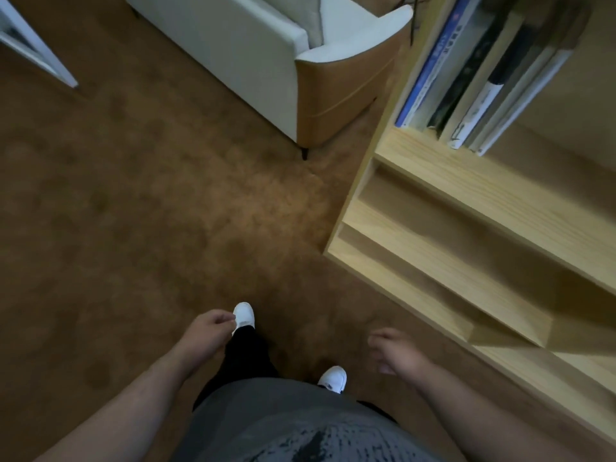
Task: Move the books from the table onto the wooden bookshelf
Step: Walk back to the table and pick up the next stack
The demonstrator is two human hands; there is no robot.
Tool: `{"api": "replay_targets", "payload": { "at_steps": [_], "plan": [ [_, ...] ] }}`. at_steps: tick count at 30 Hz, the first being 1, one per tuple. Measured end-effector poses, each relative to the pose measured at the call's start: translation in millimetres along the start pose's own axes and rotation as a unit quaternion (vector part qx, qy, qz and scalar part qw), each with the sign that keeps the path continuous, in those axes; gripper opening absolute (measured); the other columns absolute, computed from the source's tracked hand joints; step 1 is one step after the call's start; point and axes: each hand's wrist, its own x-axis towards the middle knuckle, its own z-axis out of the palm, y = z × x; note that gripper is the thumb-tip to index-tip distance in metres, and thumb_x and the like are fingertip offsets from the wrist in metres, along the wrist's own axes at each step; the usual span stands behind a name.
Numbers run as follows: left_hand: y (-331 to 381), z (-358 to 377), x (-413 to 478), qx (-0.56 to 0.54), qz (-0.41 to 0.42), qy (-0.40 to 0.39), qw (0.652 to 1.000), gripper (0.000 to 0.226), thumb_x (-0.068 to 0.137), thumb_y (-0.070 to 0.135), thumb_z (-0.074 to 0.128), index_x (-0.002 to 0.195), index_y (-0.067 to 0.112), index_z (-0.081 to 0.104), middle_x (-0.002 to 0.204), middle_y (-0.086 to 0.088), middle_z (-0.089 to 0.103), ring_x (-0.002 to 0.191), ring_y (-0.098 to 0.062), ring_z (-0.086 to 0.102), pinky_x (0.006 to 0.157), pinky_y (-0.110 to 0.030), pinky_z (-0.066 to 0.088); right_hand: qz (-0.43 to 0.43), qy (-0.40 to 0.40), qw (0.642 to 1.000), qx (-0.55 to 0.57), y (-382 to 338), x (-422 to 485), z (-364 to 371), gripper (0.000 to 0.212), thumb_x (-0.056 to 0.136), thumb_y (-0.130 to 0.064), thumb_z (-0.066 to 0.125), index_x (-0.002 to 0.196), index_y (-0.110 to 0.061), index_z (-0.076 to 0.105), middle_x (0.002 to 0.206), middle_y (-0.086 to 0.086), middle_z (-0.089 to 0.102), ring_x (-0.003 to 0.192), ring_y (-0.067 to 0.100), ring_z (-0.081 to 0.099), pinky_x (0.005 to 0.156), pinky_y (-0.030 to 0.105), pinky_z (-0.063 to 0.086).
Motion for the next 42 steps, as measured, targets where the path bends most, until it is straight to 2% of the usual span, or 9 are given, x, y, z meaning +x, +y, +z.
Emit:
{"api": "replay_targets", "payload": {
  "at_steps": [5,8,13,19,23,30,34,38,42],
  "plan": [
    [6,-57,35,0.037,0.005,-0.028,0.999,0.010,0.096,0.014,0.061,0.092,0.020,0.067,0.092,-0.004,0.068,0.085,-0.021,0.061,0.077,-0.034,0.049,-0.007,0.015,0.998,-0.059,-55,19,25,0.023,0.101,-0.019,0.061,0.123,-0.012,0.064,0.104,0.015,0.069,0.087,0.025,0.062,0.063,0.028,0.048],
    [9,-95,60,0.101,0.027,-0.059,0.993,0.009,0.097,0.015,0.060,0.102,0.017,0.067,0.095,-0.002,0.066,0.090,-0.019,0.060,0.070,-0.027,0.045,-0.017,0.021,0.994,-0.104,-81,24,46,0.029,0.100,-0.022,0.063,0.128,-0.014,0.063,0.112,0.007,0.067,0.100,0.024,0.063,0.081,0.034,0.051],
    [15,-164,106,0.170,0.030,-0.081,0.982,0.025,0.098,0.020,0.060,0.121,0.011,0.065,0.116,-0.002,0.062,0.108,-0.016,0.058,0.088,-0.025,0.044,-0.012,0.007,0.992,-0.122,-131,31,79,0.028,0.099,-0.028,0.063,0.127,-0.022,0.063,0.125,0.002,0.065,0.111,0.019,0.062,0.097,0.037,0.052],
    [14,-232,144,0.133,-0.014,-0.055,0.989,0.014,0.097,0.023,0.061,0.108,0.015,0.068,0.101,-0.002,0.068,0.089,-0.017,0.063,0.072,-0.031,0.049,-0.022,0.043,0.994,-0.093,-191,44,111,0.027,0.098,-0.027,0.064,0.125,-0.023,0.066,0.122,-0.003,0.064,0.116,0.023,0.063,0.104,0.044,0.051],
    [25,-249,160,0.093,-0.043,-0.040,0.994,0.011,0.098,0.026,0.061,0.096,0.022,0.071,0.092,-0.005,0.070,0.080,-0.017,0.063,0.067,-0.031,0.048,-0.028,0.050,0.995,-0.077,-220,58,119,0.030,0.098,-0.024,0.065,0.127,-0.017,0.065,0.122,0.006,0.067,0.116,0.029,0.064,0.097,0.043,0.051],
    [98,-247,195,0.068,-0.036,-0.031,0.997,0.014,0.100,0.020,0.058,0.110,0.014,0.066,0.103,-0.006,0.067,0.092,-0.020,0.063,0.076,-0.030,0.049,-0.035,0.040,0.996,-0.066,-282,103,118,0.027,0.096,-0.020,0.068,0.121,-0.013,0.068,0.106,0.005,0.069,0.104,0.023,0.065,0.086,0.038,0.052],
    [156,-251,220,0.083,-0.016,-0.028,0.996,0.015,0.100,0.019,0.056,0.111,0.016,0.066,0.105,-0.005,0.067,0.093,-0.020,0.064,0.072,-0.028,0.050,-0.043,0.015,0.997,-0.064,-324,136,113,0.029,0.093,-0.017,0.068,0.121,-0.006,0.068,0.081,-0.007,0.061,0.073,0.011,0.056,0.066,0.023,0.045],
    [210,-262,258,0.126,-0.014,-0.028,0.992,0.018,0.100,0.019,0.057,0.114,0.013,0.067,0.111,-0.006,0.067,0.102,-0.024,0.063,0.087,-0.032,0.050,-0.051,0.003,0.997,-0.065,-366,167,96,0.032,0.091,-0.022,0.070,0.120,-0.010,0.070,0.103,0.002,0.069,0.096,0.019,0.065,0.092,0.036,0.052],
    [264,-267,298,0.116,-0.003,-0.009,0.993,0.013,0.099,0.021,0.058,0.108,0.017,0.067,0.109,-0.005,0.067,0.103,-0.024,0.063,0.092,-0.036,0.050,-0.042,-0.009,0.998,-0.056,-405,188,69,0.031,0.096,-0.023,0.066,0.124,-0.010,0.066,0.109,0.004,0.066,0.105,0.023,0.064,0.088,0.035,0.049]
  ]
}}
